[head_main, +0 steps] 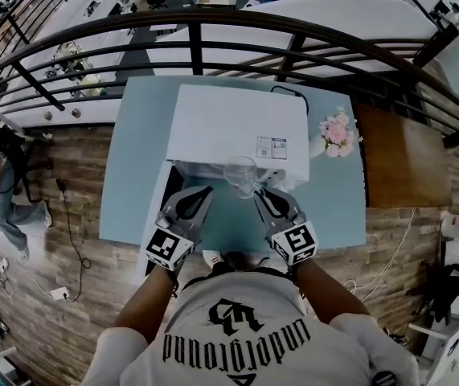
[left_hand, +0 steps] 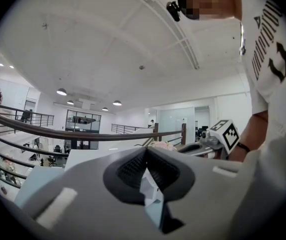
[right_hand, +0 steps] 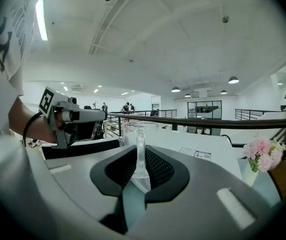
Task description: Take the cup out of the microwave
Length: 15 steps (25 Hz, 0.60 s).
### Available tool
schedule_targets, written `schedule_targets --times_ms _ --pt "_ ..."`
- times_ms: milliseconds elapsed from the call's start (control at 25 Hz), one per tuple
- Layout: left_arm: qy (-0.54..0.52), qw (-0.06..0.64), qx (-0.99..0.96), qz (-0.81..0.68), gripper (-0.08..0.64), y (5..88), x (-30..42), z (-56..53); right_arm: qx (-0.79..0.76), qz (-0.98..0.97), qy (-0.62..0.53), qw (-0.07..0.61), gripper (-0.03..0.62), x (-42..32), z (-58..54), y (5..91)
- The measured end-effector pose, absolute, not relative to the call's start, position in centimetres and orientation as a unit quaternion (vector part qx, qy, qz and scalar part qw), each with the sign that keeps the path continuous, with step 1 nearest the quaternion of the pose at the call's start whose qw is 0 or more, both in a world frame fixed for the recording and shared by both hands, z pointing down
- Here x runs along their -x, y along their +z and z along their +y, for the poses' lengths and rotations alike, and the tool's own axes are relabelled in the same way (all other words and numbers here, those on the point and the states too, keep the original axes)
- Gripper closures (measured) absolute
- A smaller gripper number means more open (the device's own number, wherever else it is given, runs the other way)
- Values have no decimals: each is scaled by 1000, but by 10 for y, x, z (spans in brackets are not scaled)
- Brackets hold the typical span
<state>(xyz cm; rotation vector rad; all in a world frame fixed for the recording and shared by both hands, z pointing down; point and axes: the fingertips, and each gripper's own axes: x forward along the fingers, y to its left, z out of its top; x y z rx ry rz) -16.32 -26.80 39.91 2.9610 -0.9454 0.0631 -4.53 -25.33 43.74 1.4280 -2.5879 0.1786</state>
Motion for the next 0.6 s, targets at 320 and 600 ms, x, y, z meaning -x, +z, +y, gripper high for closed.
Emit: schedule_targets --times_ms 320,600 --pt "23 1 -943 -332 511 387 153 -241 -470 -878 51 71 541 27 -227 424" --pt "35 -10 -932 -359 511 384 134 -194 -449 -891 42 55 541 6 -191 413"
